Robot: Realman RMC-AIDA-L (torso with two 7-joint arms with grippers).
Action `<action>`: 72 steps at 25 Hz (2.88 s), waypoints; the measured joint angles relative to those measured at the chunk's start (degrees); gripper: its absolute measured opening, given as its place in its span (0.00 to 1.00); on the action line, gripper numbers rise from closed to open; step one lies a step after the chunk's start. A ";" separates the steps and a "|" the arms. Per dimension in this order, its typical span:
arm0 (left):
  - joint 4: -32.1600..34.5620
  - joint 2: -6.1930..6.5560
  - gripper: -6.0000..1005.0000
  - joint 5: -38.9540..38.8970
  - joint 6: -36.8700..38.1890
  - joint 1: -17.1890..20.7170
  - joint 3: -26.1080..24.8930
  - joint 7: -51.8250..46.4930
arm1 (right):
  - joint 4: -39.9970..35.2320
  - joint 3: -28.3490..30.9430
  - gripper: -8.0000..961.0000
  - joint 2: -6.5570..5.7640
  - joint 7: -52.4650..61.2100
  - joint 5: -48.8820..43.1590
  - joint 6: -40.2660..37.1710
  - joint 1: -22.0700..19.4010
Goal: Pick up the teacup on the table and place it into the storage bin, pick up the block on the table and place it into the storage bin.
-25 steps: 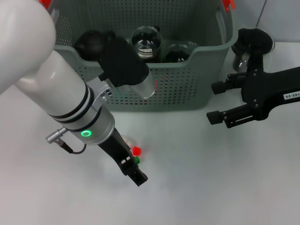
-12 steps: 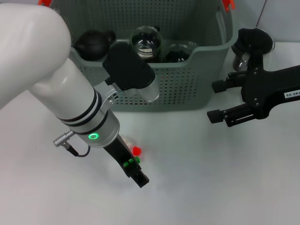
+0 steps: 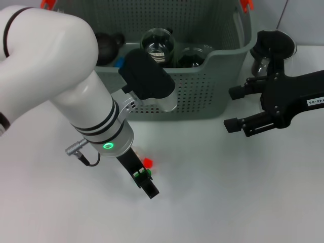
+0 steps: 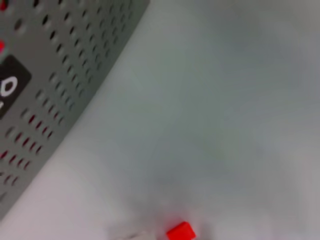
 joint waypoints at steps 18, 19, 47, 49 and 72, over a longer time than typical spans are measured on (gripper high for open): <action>-4.80 -0.09 0.78 1.07 -2.48 -2.69 0.23 -0.52 | 0.23 0.48 0.96 0.02 -0.13 -0.01 0.58 0.05; -4.85 -0.09 0.78 1.07 -2.60 -2.72 0.25 -0.52 | 0.23 0.48 0.96 0.03 -0.13 -0.01 0.58 0.06; -6.66 -0.03 0.53 1.25 -3.26 -3.73 1.73 -0.89 | 0.23 0.48 0.96 0.27 -0.13 -0.01 1.05 0.18; -7.38 0.01 0.50 1.30 -3.31 -4.13 1.73 -0.89 | 0.23 0.48 0.96 0.26 -0.14 0.00 1.21 0.18; 32.88 0.33 0.16 -5.00 14.98 5.26 -22.73 5.83 | 0.23 0.48 0.96 0.13 -0.14 0.17 1.09 -0.05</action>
